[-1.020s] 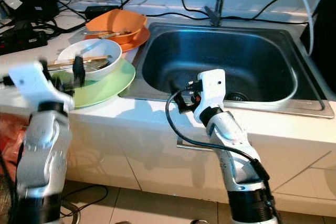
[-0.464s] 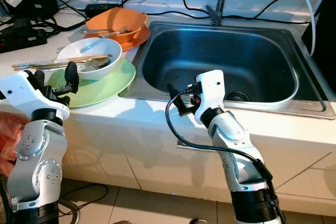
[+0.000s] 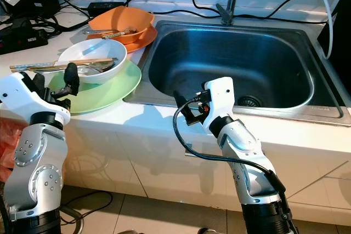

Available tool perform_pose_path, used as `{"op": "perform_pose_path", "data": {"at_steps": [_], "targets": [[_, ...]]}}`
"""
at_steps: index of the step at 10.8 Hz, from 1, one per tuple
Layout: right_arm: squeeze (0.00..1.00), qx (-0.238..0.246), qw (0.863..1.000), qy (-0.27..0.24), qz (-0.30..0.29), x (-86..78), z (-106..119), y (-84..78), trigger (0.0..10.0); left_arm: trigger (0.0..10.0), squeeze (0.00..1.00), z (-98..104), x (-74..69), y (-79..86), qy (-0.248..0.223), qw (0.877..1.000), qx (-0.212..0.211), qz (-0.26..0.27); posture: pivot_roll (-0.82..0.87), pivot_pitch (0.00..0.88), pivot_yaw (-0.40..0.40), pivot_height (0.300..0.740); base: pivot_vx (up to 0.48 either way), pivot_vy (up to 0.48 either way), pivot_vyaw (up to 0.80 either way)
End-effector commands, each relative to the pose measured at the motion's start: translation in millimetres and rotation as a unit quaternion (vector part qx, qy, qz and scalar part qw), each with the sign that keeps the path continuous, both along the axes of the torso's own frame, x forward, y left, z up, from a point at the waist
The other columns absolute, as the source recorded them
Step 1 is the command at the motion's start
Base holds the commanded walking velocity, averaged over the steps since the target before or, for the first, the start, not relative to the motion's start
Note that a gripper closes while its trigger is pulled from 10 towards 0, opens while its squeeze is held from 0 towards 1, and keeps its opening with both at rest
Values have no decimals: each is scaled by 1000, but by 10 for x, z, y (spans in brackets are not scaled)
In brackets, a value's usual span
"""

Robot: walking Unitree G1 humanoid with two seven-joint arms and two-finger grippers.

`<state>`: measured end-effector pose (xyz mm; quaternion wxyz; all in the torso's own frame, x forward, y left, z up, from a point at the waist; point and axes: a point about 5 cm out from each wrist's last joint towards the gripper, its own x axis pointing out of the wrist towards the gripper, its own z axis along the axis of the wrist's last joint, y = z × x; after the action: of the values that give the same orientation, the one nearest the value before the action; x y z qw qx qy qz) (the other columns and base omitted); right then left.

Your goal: Kitchen organization

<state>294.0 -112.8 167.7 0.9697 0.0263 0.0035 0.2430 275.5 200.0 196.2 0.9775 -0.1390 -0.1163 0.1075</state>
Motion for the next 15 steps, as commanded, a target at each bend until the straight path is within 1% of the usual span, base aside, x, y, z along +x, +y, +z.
{"op": "perform_pose_path", "data": {"at_steps": [1, 2, 4, 5, 9, 10, 12, 14, 15], "targets": [[0, 9, 1000, -14, 13, -24, 67, 30, 10000, 10000, 0, -41, 7, 1, 15, 1000, -9, -3, 81, 76, 55, 740, 0, 0, 0], [0, 9, 1000, -15, 14, -24, 68, 32, 10000, 10000, 0, -53, 1, 2, 19, 1000, -11, -6, 81, 76, 55, 740, 0, 0, 0], [0, 15, 999, -19, 21, -34, 77, 65, 10000, 10000, 0, -181, 36, 73, 42, 999, -33, 4, 83, 72, 56, 740, 0, 0, 0], [0, 20, 999, -21, 25, -45, 80, 82, 10000, 10000, 0, -219, 119, 140, 45, 998, -44, 10, 80, 70, 57, 740, 0, 0, 0], [0, 25, 999, -27, 25, -66, 93, 85, 10000, 10000, 0, -171, 260, 208, 34, 998, -50, 6, 74, 71, 66, 740, 0, 0, 0], [0, 28, 999, -27, 23, -79, 88, 89, 10000, 10000, 0, -139, 295, 167, 22, 998, -53, -10, 74, 73, 68, 740, 0, 0, 0], [0, 30, 999, -26, 22, -95, 77, 102, 10000, 10000, 0, -151, 311, 177, 18, 998, -61, -9, 71, 76, 66, 740, 0, 0, 0], [0, 28, 999, -27, 22, -100, 76, 101, 10000, 10000, 0, -108, 354, 194, 2, 997, -71, -11, 68, 78, 63, 740, 0, 0, 0], [0, 28, 999, -27, 20, -97, 75, 95, 10000, 6275, 0, -79, 369, 186, -8, 997, -78, -16, 66, 78, 63, 740, 0, 0, 0]]}}
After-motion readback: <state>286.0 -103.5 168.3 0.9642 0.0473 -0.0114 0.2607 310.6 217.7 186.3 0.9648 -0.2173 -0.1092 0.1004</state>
